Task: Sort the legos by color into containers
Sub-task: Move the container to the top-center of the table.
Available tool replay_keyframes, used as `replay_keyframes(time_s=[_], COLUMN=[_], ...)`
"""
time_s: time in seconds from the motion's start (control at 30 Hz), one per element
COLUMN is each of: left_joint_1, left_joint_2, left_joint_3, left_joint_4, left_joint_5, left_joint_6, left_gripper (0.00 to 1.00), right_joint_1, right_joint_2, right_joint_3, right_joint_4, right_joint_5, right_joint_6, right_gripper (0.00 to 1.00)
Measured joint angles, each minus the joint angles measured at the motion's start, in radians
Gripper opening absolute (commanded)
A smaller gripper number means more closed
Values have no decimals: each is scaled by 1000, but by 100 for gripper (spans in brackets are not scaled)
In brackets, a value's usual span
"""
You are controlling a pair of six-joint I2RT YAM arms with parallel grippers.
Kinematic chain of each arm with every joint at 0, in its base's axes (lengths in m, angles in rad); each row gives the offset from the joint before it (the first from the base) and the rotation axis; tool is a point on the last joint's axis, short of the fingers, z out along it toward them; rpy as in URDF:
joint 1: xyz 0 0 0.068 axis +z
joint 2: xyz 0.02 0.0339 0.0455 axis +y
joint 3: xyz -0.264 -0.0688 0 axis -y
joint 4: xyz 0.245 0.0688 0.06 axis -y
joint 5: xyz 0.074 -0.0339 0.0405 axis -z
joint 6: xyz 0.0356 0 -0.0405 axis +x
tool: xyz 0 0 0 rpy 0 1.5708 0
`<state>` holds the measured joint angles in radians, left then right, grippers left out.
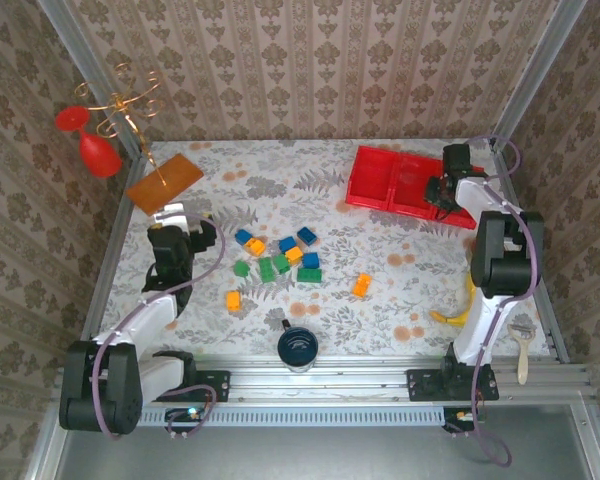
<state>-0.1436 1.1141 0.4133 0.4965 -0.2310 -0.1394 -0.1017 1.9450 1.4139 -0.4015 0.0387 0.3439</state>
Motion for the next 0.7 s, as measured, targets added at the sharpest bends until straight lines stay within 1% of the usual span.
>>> replay_keyframes(time_s=[0.2, 0.53, 0.7], left_joint_1=[0, 0, 0], left_joint_2=[23, 51, 52], left_joint_3=[10, 20, 20], left_joint_4=[0, -1, -1], left_joint_5=[11, 35, 45], left_joint_6=[-14, -39, -48], left_gripper=[100, 100, 100], right_joint_1=[53, 245, 324], right_joint_2=[19, 100, 145], right_joint_3=[34, 155, 225], right_joint_4=[-28, -69, -95], right_joint_5=[1, 19, 29], right_joint_6=[-7, 12, 34], right_gripper=[24, 24, 24])
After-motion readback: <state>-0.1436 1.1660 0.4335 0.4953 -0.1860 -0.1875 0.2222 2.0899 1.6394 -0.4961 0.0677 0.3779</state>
